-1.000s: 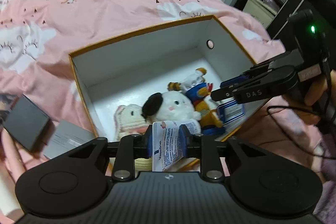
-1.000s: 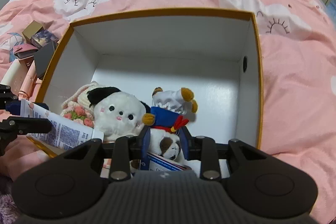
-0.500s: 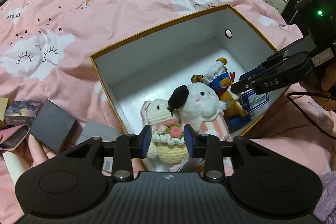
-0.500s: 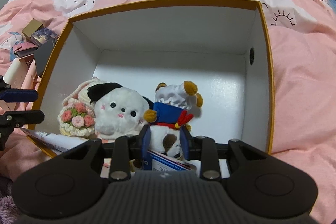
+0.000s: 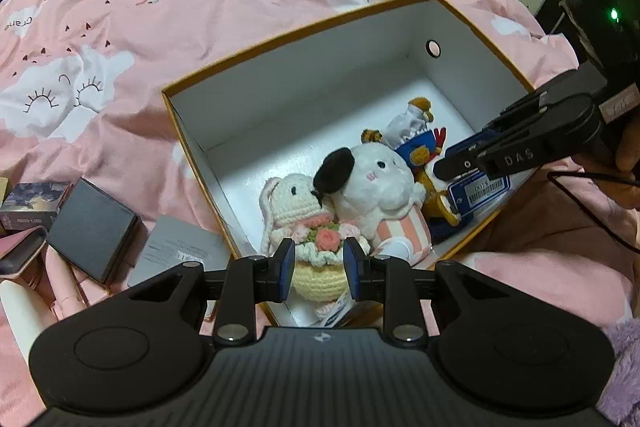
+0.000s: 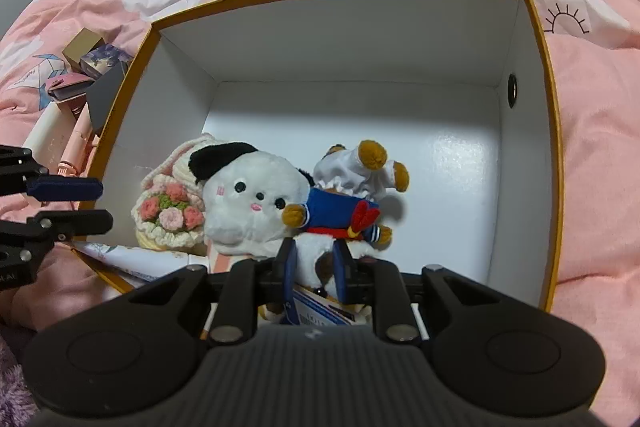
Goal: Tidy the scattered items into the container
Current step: 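Release both items in the box and withdraw both tools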
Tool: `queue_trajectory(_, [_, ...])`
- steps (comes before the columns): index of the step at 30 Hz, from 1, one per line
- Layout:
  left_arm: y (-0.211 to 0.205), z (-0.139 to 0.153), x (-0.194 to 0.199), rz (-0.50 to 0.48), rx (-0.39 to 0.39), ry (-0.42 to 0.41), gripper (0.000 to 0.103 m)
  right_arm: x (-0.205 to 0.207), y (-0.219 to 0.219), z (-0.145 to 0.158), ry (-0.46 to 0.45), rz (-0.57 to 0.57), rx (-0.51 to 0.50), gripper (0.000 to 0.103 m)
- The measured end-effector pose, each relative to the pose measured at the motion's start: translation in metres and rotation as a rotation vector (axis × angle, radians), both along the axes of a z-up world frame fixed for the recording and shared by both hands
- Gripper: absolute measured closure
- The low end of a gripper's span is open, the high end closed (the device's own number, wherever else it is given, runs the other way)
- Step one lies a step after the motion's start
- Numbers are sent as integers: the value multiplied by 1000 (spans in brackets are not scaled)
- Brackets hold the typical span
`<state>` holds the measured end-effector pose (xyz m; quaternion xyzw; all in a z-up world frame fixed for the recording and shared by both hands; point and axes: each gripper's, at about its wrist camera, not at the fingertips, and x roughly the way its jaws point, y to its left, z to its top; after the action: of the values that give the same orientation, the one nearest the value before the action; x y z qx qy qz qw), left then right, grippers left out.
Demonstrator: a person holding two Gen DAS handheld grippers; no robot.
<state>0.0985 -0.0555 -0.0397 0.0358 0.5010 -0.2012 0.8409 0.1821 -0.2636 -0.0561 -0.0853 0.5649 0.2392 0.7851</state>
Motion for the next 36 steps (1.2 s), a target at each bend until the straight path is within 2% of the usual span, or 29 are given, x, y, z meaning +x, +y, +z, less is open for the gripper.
queue_trajectory(5, [5, 11, -3, 25, -23, -51, 73, -7, 5, 9, -66, 18, -45, 77])
queue_trajectory(9, [11, 18, -5, 74, -34, -80, 73, -15, 9, 22, -127, 25, -55, 69])
queue_trajectory(11, [15, 22, -6, 97, -39, -94, 72, -20, 12, 30, -177, 33, -53, 60])
queue_trajectory(15, [19, 27, -10, 141, -12, -139, 71, -29, 17, 48, -264, 35, 7, 54])
queue_trajectory(20, [25, 31, -21, 156, 34, -194, 71, -36, 34, 59, -322, 66, 80, 54])
queue_trajectory(24, [43, 36, -24, 224, 44, -206, 71, -39, 60, 60, -334, 103, 118, 53])
queue_trajectory(28, [72, 39, -26, 303, 43, -188, 71, -39, 91, 59, -308, 152, 131, 53])
queue_trajectory(33, [110, 42, -28, 395, 91, -184, 71, -34, 129, 52, -274, 228, 156, 52])
queue_trajectory(36, [132, 40, -25, 429, 120, -171, 69, -27, 151, 48, -240, 275, 184, 45])
